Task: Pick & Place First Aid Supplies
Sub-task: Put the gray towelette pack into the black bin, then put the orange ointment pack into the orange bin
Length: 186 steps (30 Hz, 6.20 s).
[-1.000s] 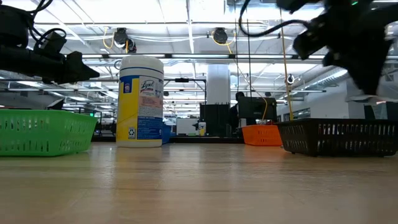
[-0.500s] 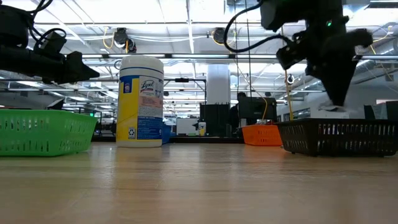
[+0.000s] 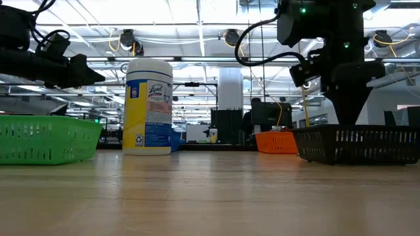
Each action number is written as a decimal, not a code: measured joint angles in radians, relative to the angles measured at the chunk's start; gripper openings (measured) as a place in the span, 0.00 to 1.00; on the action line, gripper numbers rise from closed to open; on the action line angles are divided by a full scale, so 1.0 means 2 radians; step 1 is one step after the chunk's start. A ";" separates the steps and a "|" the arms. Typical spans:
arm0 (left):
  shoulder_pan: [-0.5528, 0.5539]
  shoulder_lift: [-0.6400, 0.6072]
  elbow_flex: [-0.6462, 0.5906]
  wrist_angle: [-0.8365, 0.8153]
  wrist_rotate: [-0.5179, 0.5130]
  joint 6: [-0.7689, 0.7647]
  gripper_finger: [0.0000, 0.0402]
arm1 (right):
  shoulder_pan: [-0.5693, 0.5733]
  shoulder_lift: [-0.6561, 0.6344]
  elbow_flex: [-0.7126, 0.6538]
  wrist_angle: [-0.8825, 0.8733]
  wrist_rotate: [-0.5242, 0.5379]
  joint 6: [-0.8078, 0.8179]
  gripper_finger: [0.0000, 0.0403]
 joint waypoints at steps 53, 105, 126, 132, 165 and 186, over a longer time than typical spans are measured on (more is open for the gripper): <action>0.000 0.000 0.000 0.000 0.000 0.000 0.68 | 0.402 0.024 -0.019 0.059 -0.158 0.489 0.42; 0.000 0.000 0.000 0.000 0.000 0.000 0.68 | 0.161 -0.069 -0.024 -0.002 -0.130 -0.063 0.00; 0.000 0.000 0.000 0.000 0.000 0.000 0.68 | -0.009 -0.035 0.020 0.015 -0.103 -0.214 0.06; 0.000 0.000 0.000 0.000 0.000 0.000 0.68 | -0.012 -0.025 0.020 0.063 -0.108 -0.202 0.24; 0.000 0.000 0.000 -0.001 0.000 0.000 0.68 | -0.229 -0.091 0.019 -0.068 0.000 0.372 0.46; 0.000 0.000 0.000 0.000 0.000 0.000 0.68 | -0.320 -0.065 -0.028 -0.030 -0.003 0.463 0.45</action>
